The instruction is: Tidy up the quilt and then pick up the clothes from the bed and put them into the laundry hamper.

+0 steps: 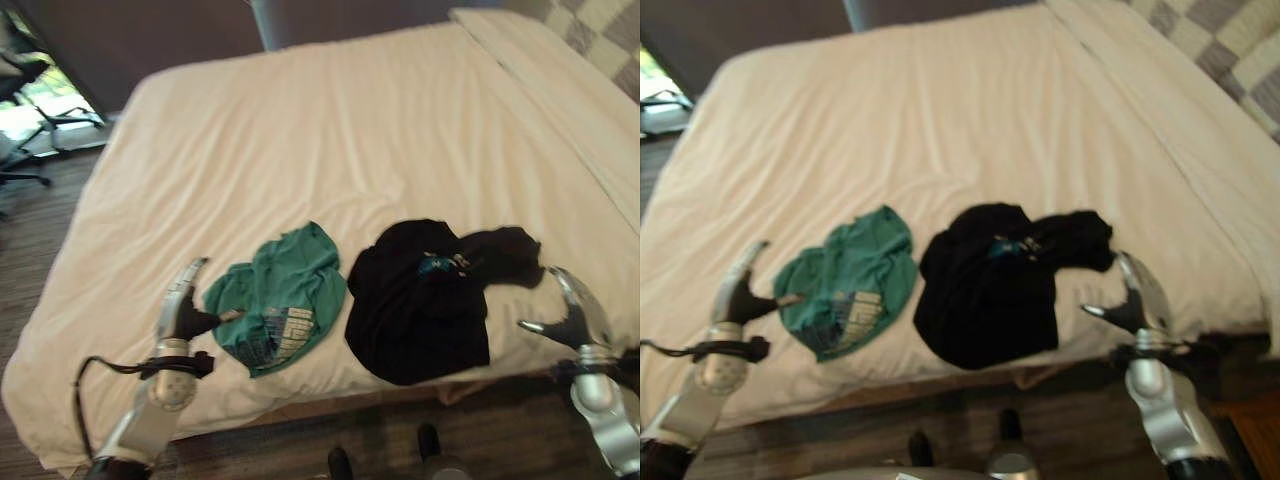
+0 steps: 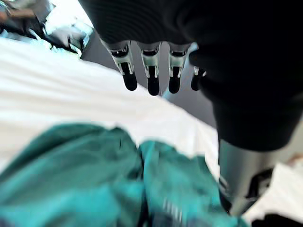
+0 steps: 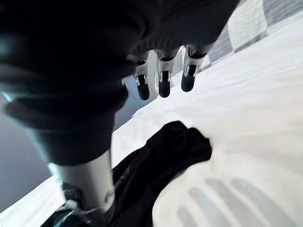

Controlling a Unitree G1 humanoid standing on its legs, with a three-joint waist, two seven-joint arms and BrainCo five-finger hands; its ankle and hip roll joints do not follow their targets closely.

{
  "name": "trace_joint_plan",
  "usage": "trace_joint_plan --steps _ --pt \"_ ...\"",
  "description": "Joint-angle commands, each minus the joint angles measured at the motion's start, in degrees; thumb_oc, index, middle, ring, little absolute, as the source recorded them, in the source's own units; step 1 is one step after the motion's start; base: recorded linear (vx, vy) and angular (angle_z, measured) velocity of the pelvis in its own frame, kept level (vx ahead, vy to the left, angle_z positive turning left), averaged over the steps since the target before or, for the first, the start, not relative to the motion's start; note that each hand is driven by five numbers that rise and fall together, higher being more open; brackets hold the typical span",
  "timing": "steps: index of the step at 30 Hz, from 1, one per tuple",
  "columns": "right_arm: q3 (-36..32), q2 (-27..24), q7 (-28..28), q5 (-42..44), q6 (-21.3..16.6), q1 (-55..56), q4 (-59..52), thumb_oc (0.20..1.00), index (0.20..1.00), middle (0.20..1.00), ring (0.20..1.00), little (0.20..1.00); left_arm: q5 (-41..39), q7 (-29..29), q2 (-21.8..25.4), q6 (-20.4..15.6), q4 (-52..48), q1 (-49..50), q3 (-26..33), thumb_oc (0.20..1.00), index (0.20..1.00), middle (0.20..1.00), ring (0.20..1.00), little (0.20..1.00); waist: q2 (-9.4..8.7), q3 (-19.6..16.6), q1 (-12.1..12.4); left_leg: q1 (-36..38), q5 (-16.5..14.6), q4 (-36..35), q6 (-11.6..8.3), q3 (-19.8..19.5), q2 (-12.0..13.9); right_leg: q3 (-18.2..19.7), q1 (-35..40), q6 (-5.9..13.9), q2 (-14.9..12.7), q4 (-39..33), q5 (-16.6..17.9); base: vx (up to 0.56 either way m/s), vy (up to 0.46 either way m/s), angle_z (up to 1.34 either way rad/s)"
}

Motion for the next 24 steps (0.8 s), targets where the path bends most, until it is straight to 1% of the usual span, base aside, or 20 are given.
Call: trace_joint_plan --steps 1,2,4,5,6,7,10,12,13,14,15,16,18,19,20,22,23,24 --pt "3.1 1.1 -0.4 -1.3 -0.6 -4.8 -3.5 1.0 1.0 1.0 1.0 1.0 5.7 0.7 -2.8 4.2 9.0 -8.6 1.1 1.0 1.0 1.0 1.0 1.0 -4.13 4.3 -1.2 -0.2 -4.1 0.7 -2.22 -0.1 2.0 1.7 -4.3 1.46 -2.9 5.8 -6.3 -0.09 -0.015 -0.37" --pt "4.5 1.3 -0.2 -1.0 -0.7 -5.6 -3.5 1.0 1.0 1.0 1.0 1.0 6.6 1.4 -4.8 5.6 14.3 -9.6 0.1 1.0 1.0 1.0 1.0 1.0 -4.42 5.0 -1.3 -0.6 -4.4 1.5 -2.22 0.3 2.1 1.8 -4.8 1.42 -2.9 6.2 -6.5 -0.11 -0.021 -0.45" --pt "6.0 1.4 -0.2 -0.8 -0.6 -6.8 -3.5 1.0 1.0 1.0 1.0 1.0 7.2 1.8 -7.3 7.3 22.6 -12.1 -1.1 1.0 1.0 1.0 1.0 1.0 -4.93 5.9 -1.3 -1.7 -4.5 2.7 -2.35 0.7 2.4 2.0 -5.7 1.31 -2.8 6.6 -6.4 -0.06 -0.031 -0.26" --pt "6.0 1.4 -0.2 -0.8 -0.6 -6.9 -3.5 1.0 1.0 1.0 1.0 1.0 7.2 1.9 -7.3 7.2 22.9 -12.4 -1.2 1.0 1.0 1.0 1.0 1.0 -4.91 5.8 -1.2 -2.1 -4.3 2.8 -2.37 0.8 2.4 2.1 -6.0 1.23 -2.7 6.5 -6.1 -0.06 -0.037 -0.07" --pt "7.9 1.4 -0.3 -0.3 -0.7 -8.8 -3.5 1.0 1.0 1.0 1.0 1.0 7.6 1.9 -9.8 8.9 34.0 -15.1 -3.0 0.605 0.605 0.605 0.605 0.605 -5.36 6.7 -1.4 -2.8 -4.5 3.9 -2.48 0.8 2.6 2.1 -6.5 1.19 -2.7 7.1 -6.4 -0.06 -0.035 -0.07" --pt "8.5 1.3 -0.5 0.1 -0.6 -10.1 -3.8 1.0 1.0 1.0 1.0 1.0 8.6 0.9 -10.6 9.8 38.8 -15.7 -4.0 0.2 0.2 0.2 0.2 0.2 -5.42 7.0 -1.3 -3.2 -4.6 4.4 -2.51 0.7 2.7 2.2 -7.0 1.14 -2.6 7.4 -6.4 -0.07 -0.038 -0.07" --pt "9.6 1.0 -2.1 1.6 -0.8 -14.6 -4.2 1.0 1.0 1.0 1.0 1.0 8.0 0.5 -12.3 9.5 44.2 -15.8 -5.7 0.2 0.2 0.2 0.2 0.2 -5.14 7.5 -0.6 -4.3 -4.3 4.9 -2.57 0.3 2.7 2.2 -7.9 0.98 -2.6 7.8 -6.1 -0.03 -0.032 -0.01" --pt "11.1 -0.6 -2.4 1.4 -0.6 -18.6 -3.9 1.0 1.0 1.0 1.0 1.0 6.7 -0.7 -12.4 8.0 42.4 -14.0 -6.5 0.2 0.2 0.2 0.2 0.2 -4.6 7.6 0.2 -4.7 -4.0 4.6 -2.63 -0.3 2.5 1.8 -7.8 0.94 -2.8 7.5 -6.0 0.0 -0.036 0.03" --pt "12.2 -1.6 -2.0 1.0 -0.4 -21.2 -3.6 1.0 1.0 1.0 1.0 1.0 7.1 -1.8 -12.2 7.0 41.7 -12.0 -7.5 0.2 0.2 0.2 0.2 0.2 -4.08 7.7 1.0 -4.5 -3.9 4.3 -2.64 -0.6 2.5 1.5 -7.5 0.95 -2.9 7.5 -6.3 -0.01 -0.033 0.04" --pt "13.0 -2.0 -2.0 1.0 -0.3 -23.3 -2.9 1.0 1.0 1.0 1.0 1.0 7.6 -2.2 -12.0 6.7 41.5 -11.0 -8.2 0.2 0.2 0.2 0.2 0.2 -3.87 7.6 1.3 -4.7 -3.5 3.9 -2.68 -0.7 2.4 1.4 -7.7 0.89 -2.9 7.2 -6.0 -0.01 -0.028 0.06" --pt "15.0 -1.1 -2.2 2.5 -0.3 -28.4 -0.5 1.0 1.0 1.0 1.0 1.0 7.5 -3.1 -11.8 5.5 40.7 -8.2 -10.2 0.2 0.2 0.2 0.2 0.2 -3.16 7.8 2.5 -5.0 -3.1 3.4 -2.72 -1.0 2.3 1.1 -8.0 0.86 -2.9 7.3 -6.0 -0.02 -0.016 0.11" --pt "15.2 -1.1 -2.3 2.5 -0.4 -28.7 -0.2 1.0 1.0 1.0 1.0 1.0 7.5 -3.1 -11.8 5.5 40.6 -8.1 -10.1 0.2 0.2 0.2 0.2 0.2 -3.17 7.8 2.4 -5.0 -3.1 3.4 -2.73 -1.0 2.3 1.1 -8.1 0.85 -2.9 7.4 -6.0 -0.02 -0.019 0.11" --pt "18.2 -0.5 -1.6 4.3 -0.2 -33.0 4.4 1.0 1.0 1.0 1.0 1.0 4.3 -4.3 -11.6 3.8 38.3 -5.3 -9.6 0.2 0.2 0.2 0.2 0.2 -2.59 8.2 3.7 -5.4 -2.6 3.2 -2.82 -1.7 2.2 0.6 -8.5 0.71 -2.8 8.2 -6.4 -0.02 -0.026 0.15" --pt "18.3 -0.5 -1.7 4.3 -0.2 -33.0 4.4 1.0 1.0 1.0 1.0 1.0 4.3 -4.3 -11.6 3.8 38.3 -5.3 -9.6 0.2 0.2 0.2 0.2 0.2 -2.59 8.1 3.6 -5.5 -2.6 3.2 -2.82 -1.7 2.2 0.6 -8.6 0.71 -2.8 8.2 -6.4 -0.04 -0.046 0.16" --pt "21.3 0.5 0.2 5.9 0.2 -36.6 10.6 1.0 1.0 1.0 1.0 1.0 -3.0 -6.7 -11.6 1.1 35.7 -0.9 -8.0 0.2 0.2 0.2 0.2 0.2 -1.73 9.1 5.3 -6.1 -2.4 3.5 -2.84 -2.7 2.2 -0.2 -9.1 0.6 -2.8 9.7 -7.2 -0.05 -0.049 0.16" --pt "23.5 2.5 1.8 7.7 0.8 -38.6 17.2 1.0 1.0 1.0 1.0 1.0 -8.9 -7.7 -11.8 0.0 33.4 2.2 -6.3 0.2 0.2 0.2 0.2 0.2 -1.05 9.6 6.7 -7.1 -2.2 4.1 -2.96 -3.8 2.1 -1.1 -9.5 0.51 -2.9 10.5 -7.4 -0.05 -0.065 0.26" --pt "23.9 3.0 2.3 8.3 1.2 -39.3 20.3 1.0 1.0 1.0 1.0 1.0 -10.4 -8.0 -11.9 0.0 32.4 3.3 -6.0 0.2 0.2 0.2 0.2 0.2 -0.82 9.4 7.1 -7.6 -1.9 4.1 -3.03 -4.2 2.1 -1.6 -9.7 0.52 -3.0 10.4 -7.2 -0.03 -0.077 0.34" --pt "25.0 4.4 3.2 9.1 1.5 -39.2 25.1 1.0 1.0 1.0 1.0 1.0 -14.4 -8.5 -12.3 -0.5 31.4 4.4 -4.7 0.2 0.2 0.2 0.2 0.2 -0.38 9.6 8.0 -8.0 -1.7 4.2 -3.1 -5.1 2.0 -2.4 -9.5 0.5 -3.1 10.5 -7.5 -0.03 -0.084 0.43"
